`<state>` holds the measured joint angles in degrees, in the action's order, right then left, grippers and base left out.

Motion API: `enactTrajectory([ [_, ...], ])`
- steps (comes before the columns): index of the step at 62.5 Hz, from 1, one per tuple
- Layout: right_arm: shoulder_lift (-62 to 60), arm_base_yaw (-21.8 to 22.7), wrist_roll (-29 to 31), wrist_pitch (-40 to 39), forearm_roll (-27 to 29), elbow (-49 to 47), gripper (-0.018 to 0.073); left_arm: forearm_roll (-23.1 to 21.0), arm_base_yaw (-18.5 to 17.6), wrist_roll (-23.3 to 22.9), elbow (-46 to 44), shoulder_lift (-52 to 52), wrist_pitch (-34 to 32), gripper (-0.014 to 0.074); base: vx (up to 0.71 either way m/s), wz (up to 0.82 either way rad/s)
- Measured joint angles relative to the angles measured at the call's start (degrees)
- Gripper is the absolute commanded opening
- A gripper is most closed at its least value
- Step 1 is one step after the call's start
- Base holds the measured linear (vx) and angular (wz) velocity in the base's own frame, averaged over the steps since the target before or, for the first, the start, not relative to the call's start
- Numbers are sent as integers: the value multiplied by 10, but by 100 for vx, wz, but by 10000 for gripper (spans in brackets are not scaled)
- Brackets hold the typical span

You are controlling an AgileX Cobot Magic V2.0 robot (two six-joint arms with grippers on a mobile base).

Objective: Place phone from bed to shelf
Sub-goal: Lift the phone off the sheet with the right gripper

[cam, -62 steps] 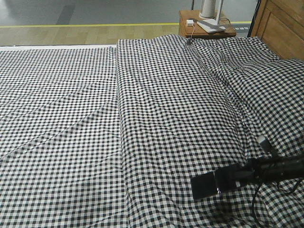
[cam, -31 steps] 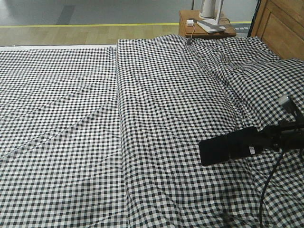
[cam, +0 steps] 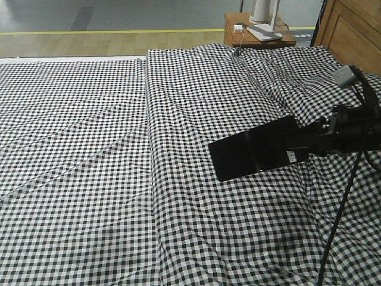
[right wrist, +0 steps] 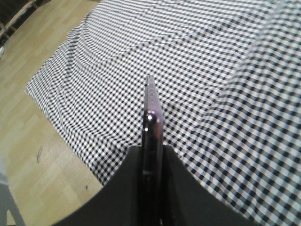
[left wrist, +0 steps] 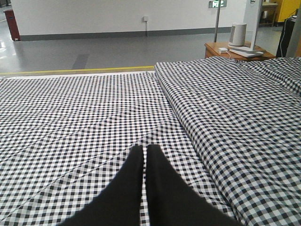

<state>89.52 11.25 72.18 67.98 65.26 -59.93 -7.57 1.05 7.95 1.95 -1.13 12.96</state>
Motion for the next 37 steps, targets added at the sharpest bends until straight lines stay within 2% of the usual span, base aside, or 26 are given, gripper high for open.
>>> enactTrajectory([
  [37,-119,-203,-28,10,17,0,-4,0,0,0,0,0,0,1,0,0],
])
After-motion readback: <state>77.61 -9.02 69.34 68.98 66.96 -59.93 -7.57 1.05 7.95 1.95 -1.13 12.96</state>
